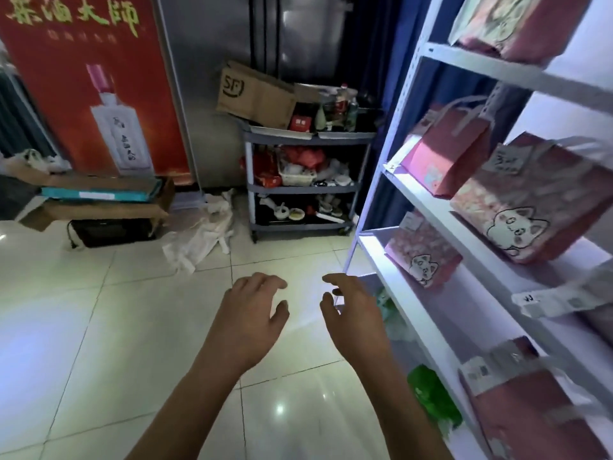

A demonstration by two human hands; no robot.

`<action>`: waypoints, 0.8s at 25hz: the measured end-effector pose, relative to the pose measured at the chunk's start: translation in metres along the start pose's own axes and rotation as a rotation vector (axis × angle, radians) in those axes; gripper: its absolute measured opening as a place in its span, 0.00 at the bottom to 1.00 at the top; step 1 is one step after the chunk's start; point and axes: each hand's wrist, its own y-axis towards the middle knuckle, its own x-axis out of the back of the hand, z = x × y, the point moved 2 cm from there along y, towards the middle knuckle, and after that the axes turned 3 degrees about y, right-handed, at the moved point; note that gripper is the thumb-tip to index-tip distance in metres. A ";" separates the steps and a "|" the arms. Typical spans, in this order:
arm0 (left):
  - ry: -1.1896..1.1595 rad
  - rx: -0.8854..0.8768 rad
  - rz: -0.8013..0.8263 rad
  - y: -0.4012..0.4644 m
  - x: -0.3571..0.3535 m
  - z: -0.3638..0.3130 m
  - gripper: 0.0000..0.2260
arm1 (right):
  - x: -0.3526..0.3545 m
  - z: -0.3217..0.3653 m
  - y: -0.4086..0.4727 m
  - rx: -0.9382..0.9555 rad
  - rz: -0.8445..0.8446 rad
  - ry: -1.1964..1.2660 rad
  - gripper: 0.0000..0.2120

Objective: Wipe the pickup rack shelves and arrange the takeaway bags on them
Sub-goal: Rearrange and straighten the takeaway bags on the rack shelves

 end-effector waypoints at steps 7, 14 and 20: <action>-0.068 -0.321 0.125 0.109 -0.024 -0.029 0.13 | 0.033 -0.024 0.054 -0.160 -0.254 -0.105 0.12; -0.042 -0.521 0.206 0.221 -0.031 -0.049 0.12 | 0.040 -0.046 0.142 -0.257 -0.399 -0.050 0.11; -0.101 -0.585 0.171 0.297 -0.035 -0.046 0.12 | 0.043 -0.043 0.208 -0.242 -0.480 -0.025 0.09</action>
